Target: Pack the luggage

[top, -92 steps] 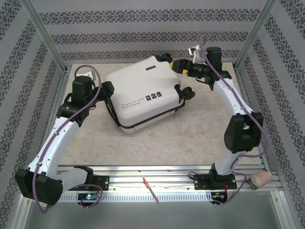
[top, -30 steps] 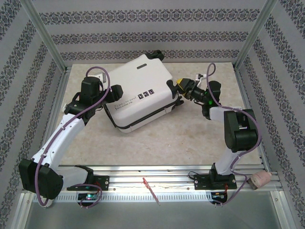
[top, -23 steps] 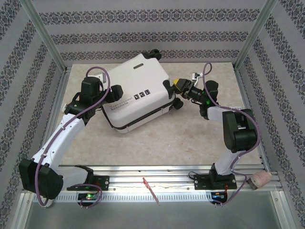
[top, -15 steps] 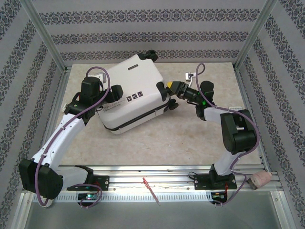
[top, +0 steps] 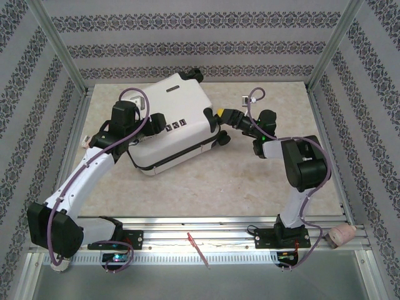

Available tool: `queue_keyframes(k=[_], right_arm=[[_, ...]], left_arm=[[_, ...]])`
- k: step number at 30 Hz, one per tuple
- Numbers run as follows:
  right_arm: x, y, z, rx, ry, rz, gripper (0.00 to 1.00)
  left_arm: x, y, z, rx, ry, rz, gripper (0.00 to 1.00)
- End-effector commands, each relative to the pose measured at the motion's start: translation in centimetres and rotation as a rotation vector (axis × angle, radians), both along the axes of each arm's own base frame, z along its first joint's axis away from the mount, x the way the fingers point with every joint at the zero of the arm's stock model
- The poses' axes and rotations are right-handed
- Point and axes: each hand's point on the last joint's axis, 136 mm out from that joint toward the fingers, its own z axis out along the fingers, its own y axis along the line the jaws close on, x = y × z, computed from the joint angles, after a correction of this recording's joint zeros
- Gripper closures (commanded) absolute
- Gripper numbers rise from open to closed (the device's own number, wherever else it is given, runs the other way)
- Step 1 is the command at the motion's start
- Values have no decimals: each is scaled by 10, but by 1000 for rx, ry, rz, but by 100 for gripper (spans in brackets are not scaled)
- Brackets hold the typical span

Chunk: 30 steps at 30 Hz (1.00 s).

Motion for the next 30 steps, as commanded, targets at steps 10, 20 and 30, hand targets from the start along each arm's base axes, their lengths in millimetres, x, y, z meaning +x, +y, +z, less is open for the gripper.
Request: queue_keyframes(k=[10, 20, 30], right_arm=[[12, 17, -27, -69, -159, -50, 58], [24, -3, -39, -121, -98, -137, 31], [19, -64, 6, -131, -52, -195, 16]], left_arm=[[12, -22, 21, -14, -61, -51, 22], [9, -40, 27, 17, -68, -112, 22], [24, -75, 51, 208, -98, -220, 21]])
